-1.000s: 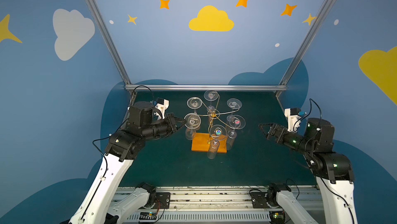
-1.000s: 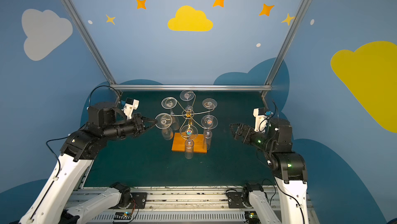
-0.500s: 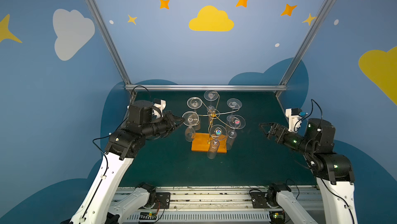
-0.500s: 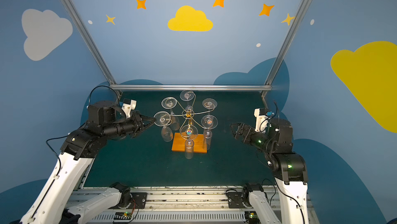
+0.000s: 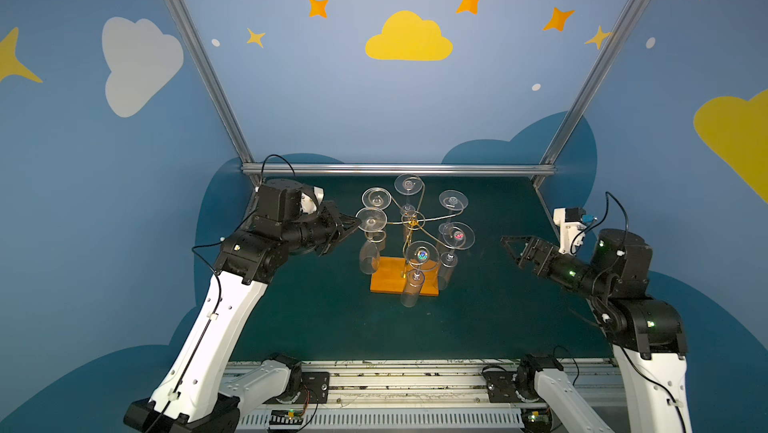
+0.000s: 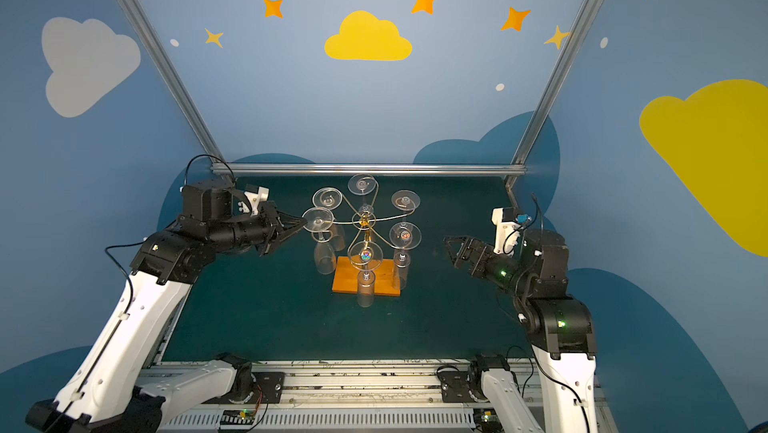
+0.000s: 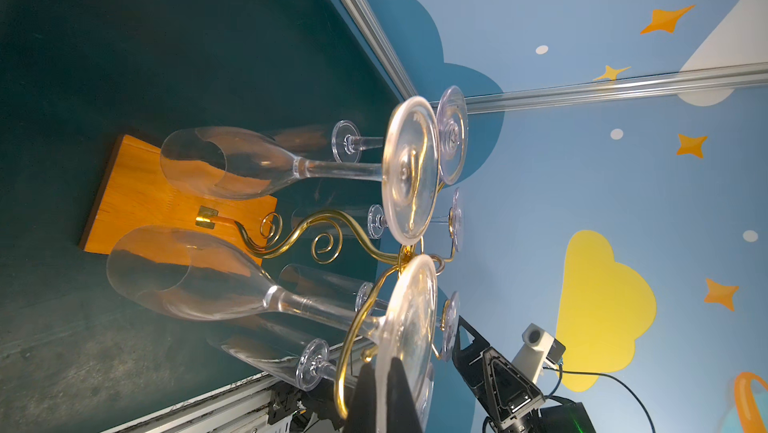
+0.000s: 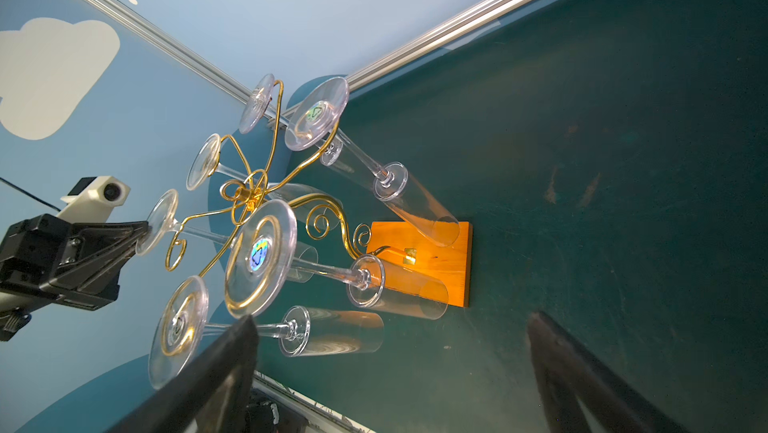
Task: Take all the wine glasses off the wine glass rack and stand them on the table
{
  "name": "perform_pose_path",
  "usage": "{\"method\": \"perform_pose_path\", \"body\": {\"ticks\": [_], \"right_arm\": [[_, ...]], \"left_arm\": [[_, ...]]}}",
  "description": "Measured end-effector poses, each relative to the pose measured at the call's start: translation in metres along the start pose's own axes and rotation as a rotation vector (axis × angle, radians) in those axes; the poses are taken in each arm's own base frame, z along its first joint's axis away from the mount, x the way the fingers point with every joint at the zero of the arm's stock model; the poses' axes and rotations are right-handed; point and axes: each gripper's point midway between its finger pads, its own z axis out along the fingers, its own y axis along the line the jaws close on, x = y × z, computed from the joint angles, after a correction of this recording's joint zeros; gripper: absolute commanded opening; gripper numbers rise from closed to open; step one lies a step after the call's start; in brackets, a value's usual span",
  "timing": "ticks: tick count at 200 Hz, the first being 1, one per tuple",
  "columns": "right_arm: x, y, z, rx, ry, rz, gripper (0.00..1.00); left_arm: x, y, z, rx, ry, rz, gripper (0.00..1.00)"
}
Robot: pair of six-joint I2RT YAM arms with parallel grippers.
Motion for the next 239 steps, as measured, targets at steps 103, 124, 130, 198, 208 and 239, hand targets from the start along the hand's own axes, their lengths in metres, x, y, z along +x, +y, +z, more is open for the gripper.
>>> {"method": "perform_pose_path", "body": {"ticks": [103, 124, 130, 198, 208, 239], "right_arm": [[-0.004, -0.001, 0.008, -0.004, 0.013, 0.001, 0.99], [-0.004, 0.0, 0.007, -0.005, 0.01, -0.001, 0.99], [-0.004, 0.0, 0.006, -0.004, 0.009, -0.001, 0.99], [-0.01, -0.001, 0.007, 0.009, -0.006, -0.004, 0.99], [-0.011, -0.002, 0.008, 0.011, -0.007, -0.002, 0.98], [-0.015, -0.003, 0.017, 0.009, 0.005, 0.013, 0.99]], "left_arm": [[0.023, -0.018, 0.016, 0.025, 0.151, 0.08, 0.03], [0.033, -0.022, 0.016, 0.042, 0.188, 0.106, 0.03], [0.036, -0.023, 0.016, 0.048, 0.198, 0.113, 0.03], [0.054, -0.028, 0.01, 0.09, 0.243, 0.174, 0.03], [0.057, -0.028, 0.006, 0.095, 0.242, 0.186, 0.03], [0.069, -0.019, -0.007, 0.104, 0.231, 0.214, 0.03]]}}
